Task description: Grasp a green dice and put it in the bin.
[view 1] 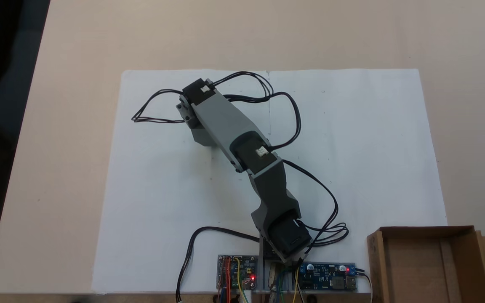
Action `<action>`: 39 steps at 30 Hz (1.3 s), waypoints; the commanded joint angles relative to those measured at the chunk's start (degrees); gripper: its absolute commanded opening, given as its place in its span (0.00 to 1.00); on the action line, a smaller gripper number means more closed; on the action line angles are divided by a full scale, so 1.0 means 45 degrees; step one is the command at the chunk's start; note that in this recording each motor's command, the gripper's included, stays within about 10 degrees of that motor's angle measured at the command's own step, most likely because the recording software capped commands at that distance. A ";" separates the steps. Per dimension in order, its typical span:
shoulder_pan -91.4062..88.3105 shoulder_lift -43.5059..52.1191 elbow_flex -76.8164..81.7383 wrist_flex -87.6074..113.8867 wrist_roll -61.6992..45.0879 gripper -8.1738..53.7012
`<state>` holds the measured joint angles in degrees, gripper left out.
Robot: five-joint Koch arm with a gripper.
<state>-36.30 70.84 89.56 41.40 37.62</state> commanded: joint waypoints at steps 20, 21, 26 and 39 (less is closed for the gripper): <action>0.0020 -0.0625 -0.0430 -0.0566 0.1055 0.80; 0.0020 -0.0645 -0.0430 -0.0566 0.1055 0.80; 0.0020 -0.0723 -0.0430 -0.0547 0.1055 0.80; 0.0273 -0.0781 -0.0332 -0.0508 0.1035 0.80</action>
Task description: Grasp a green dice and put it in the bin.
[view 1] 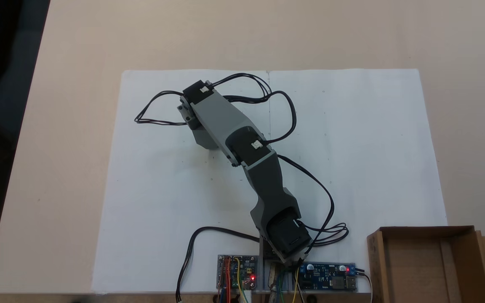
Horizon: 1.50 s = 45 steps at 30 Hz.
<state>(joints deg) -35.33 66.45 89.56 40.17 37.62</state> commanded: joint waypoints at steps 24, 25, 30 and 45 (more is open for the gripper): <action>0.0059 0.0215 -0.0273 0.0176 0.1035 0.60; 0.0059 0.0215 -0.0273 0.0195 0.1035 0.60; 0.0059 0.0234 -0.0254 0.0273 0.1035 0.52; 0.0078 0.0430 0.0039 0.0410 0.1016 0.33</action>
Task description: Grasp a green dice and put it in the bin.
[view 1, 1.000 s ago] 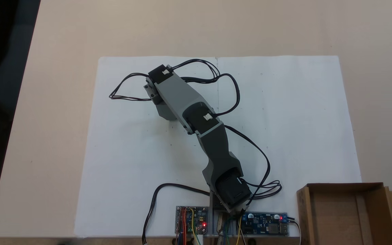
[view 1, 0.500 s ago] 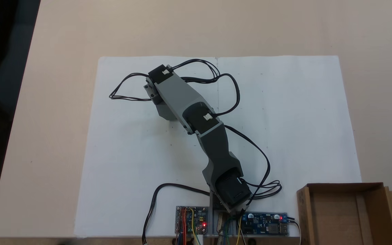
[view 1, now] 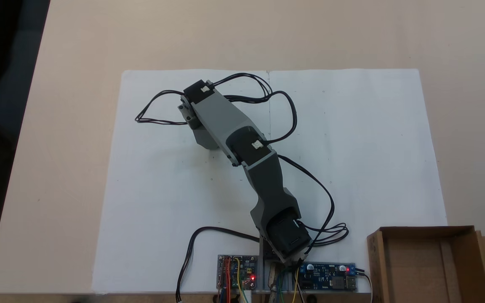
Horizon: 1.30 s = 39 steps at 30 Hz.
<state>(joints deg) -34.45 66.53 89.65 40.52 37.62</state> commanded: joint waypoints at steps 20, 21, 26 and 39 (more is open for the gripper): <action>0.5020 0.6367 0.1875 0.0098 -0.0195 0.33; 0.5391 0.6582 0.1875 0.0098 -0.0488 0.33; 0.7383 0.7500 0.2090 0.0098 -0.1934 0.33; 1.3633 0.8398 0.2148 -0.1094 -0.6484 0.33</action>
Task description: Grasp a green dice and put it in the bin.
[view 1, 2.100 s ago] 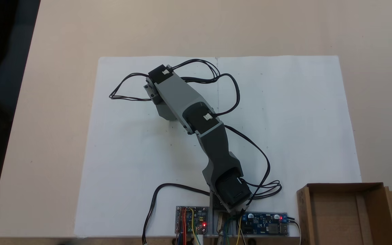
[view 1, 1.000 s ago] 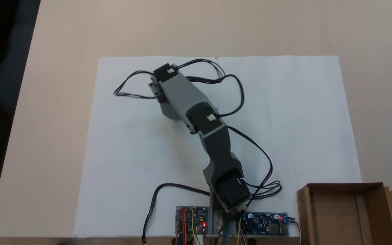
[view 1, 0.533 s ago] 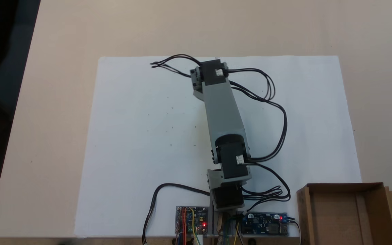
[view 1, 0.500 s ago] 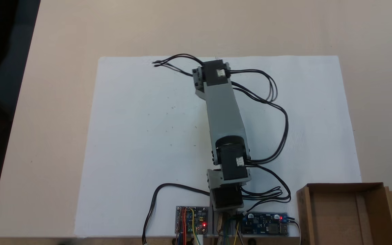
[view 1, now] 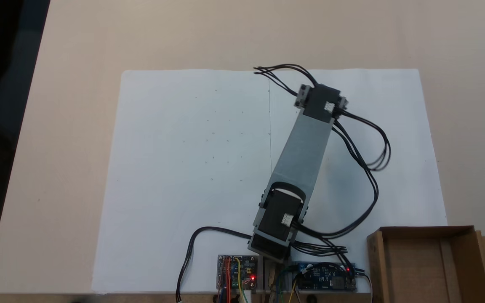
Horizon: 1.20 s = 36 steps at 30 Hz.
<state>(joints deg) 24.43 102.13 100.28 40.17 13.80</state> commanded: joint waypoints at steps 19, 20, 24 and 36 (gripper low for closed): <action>0.8750 0.0176 -0.2559 -0.1797 -0.4473 0.33; 0.9121 0.0098 -0.2656 -0.1797 -0.4551 0.33; 1.2012 -0.1211 -0.3945 -0.1777 -0.5391 0.33; 1.5957 -0.2383 -0.4336 -0.1602 -0.7188 0.33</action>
<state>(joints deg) 94.48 91.14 83.76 36.47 -11.87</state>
